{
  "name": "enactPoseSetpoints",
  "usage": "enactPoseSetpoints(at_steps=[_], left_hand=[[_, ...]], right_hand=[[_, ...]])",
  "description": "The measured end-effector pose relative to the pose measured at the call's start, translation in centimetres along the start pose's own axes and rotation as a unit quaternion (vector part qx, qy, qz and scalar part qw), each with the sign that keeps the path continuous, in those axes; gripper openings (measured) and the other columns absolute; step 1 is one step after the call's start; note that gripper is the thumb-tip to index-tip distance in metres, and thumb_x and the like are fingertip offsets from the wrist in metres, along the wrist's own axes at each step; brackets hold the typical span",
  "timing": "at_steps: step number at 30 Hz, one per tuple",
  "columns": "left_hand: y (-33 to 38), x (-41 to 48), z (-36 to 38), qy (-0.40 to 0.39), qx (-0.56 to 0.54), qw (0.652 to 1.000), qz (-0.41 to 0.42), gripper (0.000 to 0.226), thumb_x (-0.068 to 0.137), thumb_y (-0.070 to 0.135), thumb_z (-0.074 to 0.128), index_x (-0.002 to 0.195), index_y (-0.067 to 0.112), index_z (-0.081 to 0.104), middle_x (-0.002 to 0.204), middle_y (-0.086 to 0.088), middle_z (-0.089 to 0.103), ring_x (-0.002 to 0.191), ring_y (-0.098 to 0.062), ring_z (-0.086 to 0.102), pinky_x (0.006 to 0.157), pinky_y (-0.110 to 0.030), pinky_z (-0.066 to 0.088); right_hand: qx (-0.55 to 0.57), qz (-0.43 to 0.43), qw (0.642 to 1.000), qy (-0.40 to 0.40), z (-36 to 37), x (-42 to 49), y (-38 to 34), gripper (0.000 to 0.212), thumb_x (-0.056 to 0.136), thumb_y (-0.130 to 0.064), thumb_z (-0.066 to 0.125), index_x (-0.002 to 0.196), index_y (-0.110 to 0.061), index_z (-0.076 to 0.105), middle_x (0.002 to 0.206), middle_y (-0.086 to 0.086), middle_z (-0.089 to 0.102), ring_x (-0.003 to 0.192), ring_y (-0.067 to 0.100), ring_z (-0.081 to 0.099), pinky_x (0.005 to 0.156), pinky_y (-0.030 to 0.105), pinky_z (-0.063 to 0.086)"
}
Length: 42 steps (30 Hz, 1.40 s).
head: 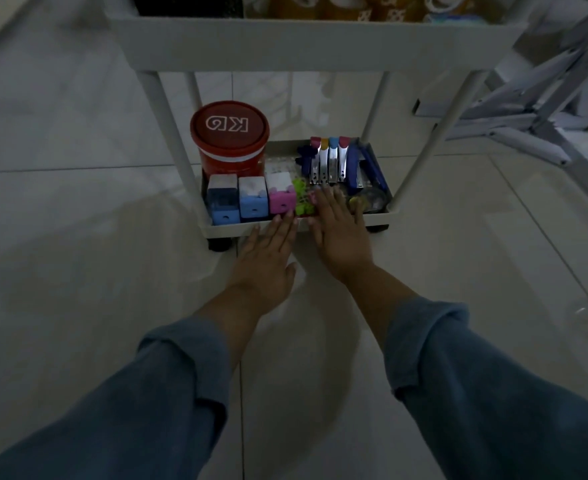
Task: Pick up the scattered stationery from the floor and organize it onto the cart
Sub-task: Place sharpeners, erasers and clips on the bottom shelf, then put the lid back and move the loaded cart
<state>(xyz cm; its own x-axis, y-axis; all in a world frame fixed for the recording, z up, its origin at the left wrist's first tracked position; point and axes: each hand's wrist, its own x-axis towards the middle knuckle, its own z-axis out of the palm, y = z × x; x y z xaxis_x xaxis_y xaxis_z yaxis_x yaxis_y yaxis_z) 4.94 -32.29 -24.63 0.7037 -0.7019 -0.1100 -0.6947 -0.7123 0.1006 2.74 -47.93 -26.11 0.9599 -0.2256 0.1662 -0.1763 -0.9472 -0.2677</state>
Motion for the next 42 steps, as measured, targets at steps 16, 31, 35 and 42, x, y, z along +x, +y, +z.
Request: enactPoseSetpoints(at_steps=[16,31,35,42], left_hand=[[0.0,0.2,-2.0,-0.061,0.013,0.998,0.000,0.070,0.098,0.038,0.031,0.148,0.015,-0.012,0.157,-0.001,-0.016,0.146,-0.015,-0.011,0.116,-0.037,-0.012],[1.6,-8.3,-9.2,0.051,-0.172,0.976,-0.121,0.061,0.099,0.038,0.033,0.150,0.016,0.007,0.159,-0.002,0.008,0.146,-0.017,0.008,0.118,-0.042,0.006],[2.2,-10.1,-12.8,0.141,-0.257,0.946,-0.139,0.058,0.097,0.036,0.041,0.148,0.015,0.020,0.155,-0.004,0.024,0.143,-0.022,0.021,0.116,-0.049,0.015],[2.3,-10.7,-16.3,0.236,-0.354,0.887,-0.180,0.052,0.098,0.029,0.042,0.143,0.006,0.031,0.146,-0.014,0.037,0.135,-0.027,0.034,0.114,-0.034,0.025]], right_hand=[[0.024,0.017,0.996,-0.087,-2.0,-0.5,-0.2,0.051,0.102,-0.034,0.022,0.149,-0.027,0.004,0.158,-0.002,0.000,0.146,0.019,-0.007,0.116,0.042,-0.008],[0.297,0.130,0.940,0.108,-11.9,-10.1,-3.1,0.039,0.098,-0.024,0.041,0.135,-0.010,0.043,0.134,0.008,0.049,0.126,0.020,0.044,0.107,0.028,0.034],[0.346,0.120,0.917,0.158,-16.4,-11.4,-4.6,0.036,0.099,-0.023,0.038,0.131,-0.009,0.047,0.126,0.009,0.052,0.109,0.010,0.047,0.089,0.013,0.035],[0.401,0.156,0.878,0.211,-19.7,-10.2,-5.6,0.031,0.100,-0.022,0.037,0.124,-0.008,0.051,0.113,0.001,0.053,0.103,0.008,0.048,0.078,0.008,0.034]])
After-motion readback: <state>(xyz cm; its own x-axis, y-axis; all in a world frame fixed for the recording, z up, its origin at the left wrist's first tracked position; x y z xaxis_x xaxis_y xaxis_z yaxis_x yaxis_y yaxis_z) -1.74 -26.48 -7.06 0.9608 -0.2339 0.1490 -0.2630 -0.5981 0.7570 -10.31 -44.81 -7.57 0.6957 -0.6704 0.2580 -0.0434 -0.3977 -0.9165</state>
